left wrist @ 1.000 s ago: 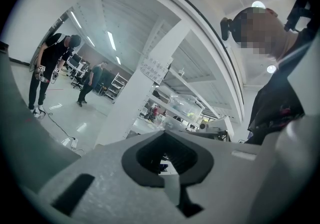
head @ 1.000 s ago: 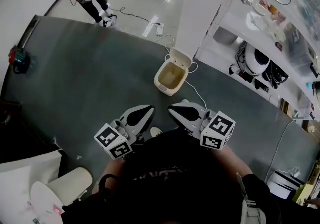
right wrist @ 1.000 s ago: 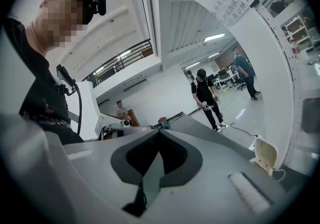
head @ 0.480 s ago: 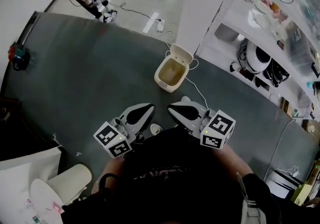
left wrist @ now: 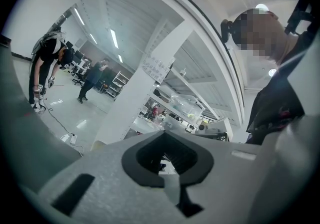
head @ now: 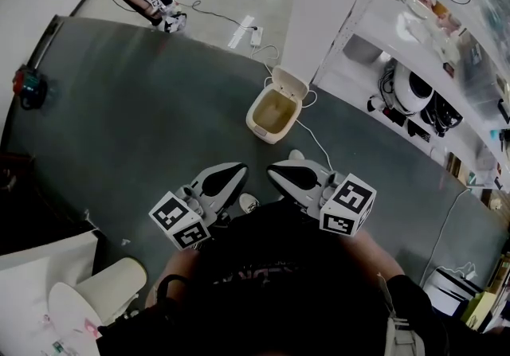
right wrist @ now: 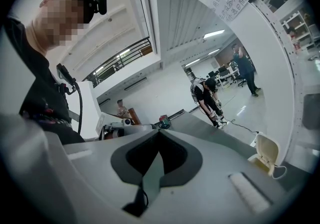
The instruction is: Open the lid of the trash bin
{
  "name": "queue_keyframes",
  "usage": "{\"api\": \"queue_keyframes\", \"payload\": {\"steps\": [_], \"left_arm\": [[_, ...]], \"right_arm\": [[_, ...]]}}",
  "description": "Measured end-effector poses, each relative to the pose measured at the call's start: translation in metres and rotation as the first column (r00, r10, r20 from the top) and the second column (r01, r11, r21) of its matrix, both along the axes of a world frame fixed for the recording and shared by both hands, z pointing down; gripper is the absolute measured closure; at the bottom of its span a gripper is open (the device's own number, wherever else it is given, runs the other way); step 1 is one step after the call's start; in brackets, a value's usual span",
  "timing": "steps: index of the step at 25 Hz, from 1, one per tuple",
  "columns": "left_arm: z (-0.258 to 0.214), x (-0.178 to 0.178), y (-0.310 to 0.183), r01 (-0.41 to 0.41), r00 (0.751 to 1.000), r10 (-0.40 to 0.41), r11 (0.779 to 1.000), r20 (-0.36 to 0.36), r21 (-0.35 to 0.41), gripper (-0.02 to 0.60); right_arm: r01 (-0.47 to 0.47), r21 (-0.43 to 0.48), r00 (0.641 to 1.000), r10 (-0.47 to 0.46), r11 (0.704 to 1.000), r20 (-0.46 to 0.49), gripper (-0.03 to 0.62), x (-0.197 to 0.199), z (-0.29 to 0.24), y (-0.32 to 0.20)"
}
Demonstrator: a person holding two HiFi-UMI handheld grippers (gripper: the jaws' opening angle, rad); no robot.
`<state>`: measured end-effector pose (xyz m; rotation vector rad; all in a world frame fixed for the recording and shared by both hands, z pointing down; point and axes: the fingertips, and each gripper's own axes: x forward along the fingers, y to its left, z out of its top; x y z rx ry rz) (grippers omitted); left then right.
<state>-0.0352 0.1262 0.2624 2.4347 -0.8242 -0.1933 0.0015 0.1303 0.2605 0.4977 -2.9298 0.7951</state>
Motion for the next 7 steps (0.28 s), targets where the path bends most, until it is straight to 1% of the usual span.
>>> {"api": "queue_keyframes", "payload": {"steps": [7], "left_arm": [[0.0011,0.002,-0.0057,-0.003,1.0,0.003,1.0,-0.002,-0.009,0.58]], "right_arm": [[-0.002,-0.009,1.0,0.002,1.0,0.0,0.588,0.0027,0.0009,-0.0059]]}}
